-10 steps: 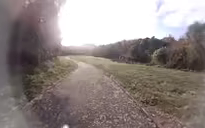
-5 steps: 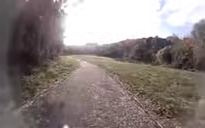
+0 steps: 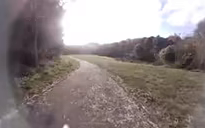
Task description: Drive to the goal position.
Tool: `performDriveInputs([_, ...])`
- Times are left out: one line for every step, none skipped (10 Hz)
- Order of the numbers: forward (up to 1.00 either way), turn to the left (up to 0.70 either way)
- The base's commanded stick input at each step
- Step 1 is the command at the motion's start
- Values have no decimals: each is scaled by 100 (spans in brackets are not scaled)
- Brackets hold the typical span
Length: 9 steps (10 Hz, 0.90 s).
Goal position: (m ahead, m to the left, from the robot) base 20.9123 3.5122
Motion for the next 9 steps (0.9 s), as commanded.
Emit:
performDriveInputs([70,3])
performDriveInputs([70,12])
performDriveInputs([70,13])
performDriveInputs([70,14])
performDriveInputs([70,14])
performDriveInputs([70,14])
performDriveInputs([70,14])
performDriveInputs([70,14])
performDriveInputs([70,14])
